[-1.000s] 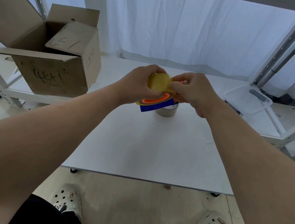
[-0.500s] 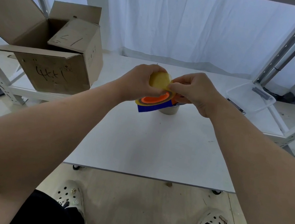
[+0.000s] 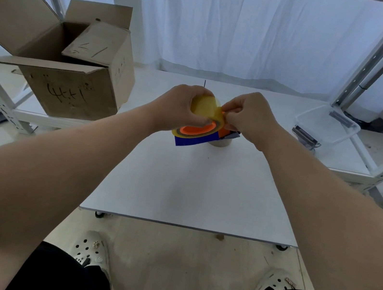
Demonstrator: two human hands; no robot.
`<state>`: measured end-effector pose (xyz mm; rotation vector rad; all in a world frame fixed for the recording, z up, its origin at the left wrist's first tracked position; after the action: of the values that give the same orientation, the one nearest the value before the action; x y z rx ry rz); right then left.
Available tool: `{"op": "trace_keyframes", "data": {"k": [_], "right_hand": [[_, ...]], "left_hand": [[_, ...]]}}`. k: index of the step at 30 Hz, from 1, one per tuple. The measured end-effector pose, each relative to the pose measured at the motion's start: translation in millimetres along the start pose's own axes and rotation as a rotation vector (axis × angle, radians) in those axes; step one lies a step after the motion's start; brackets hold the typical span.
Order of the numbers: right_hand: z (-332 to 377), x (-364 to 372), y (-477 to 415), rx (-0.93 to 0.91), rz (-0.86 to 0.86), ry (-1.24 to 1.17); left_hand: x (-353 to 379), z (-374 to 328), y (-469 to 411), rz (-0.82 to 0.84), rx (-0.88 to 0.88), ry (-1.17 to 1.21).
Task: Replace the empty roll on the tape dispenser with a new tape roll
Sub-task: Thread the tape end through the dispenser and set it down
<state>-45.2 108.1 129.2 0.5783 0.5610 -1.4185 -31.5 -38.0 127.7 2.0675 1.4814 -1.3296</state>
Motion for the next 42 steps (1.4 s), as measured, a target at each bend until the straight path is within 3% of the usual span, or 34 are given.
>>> {"op": "trace_keyframes", "data": {"k": [7,27,42], "right_hand": [[-5.6,6.5,4.2,0.054,0.163,-0.114],[-9.5,9.0,5.6,0.063,0.228,-0.198],[-6.4,15.3,8.9,0.064,0.171,-0.156]], "left_hand": [[1.3,1.5,-0.4,0.01,0.002,0.02],[3.3,2.4,1.5,0.055,0.004,-0.055],[4.1,3.0,2.7,0.075,0.02,-0.092]]}}
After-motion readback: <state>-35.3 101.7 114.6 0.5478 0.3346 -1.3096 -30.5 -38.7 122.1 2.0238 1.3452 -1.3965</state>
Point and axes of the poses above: each hand's wrist, its own y-axis away from the middle knuckle, its own x-axis out of the palm, z = x × y, the point moved 6 cm from there along -y, towards the middle knuckle, and after that the axes turned 13 degrees about x, right-handed, at the moved point
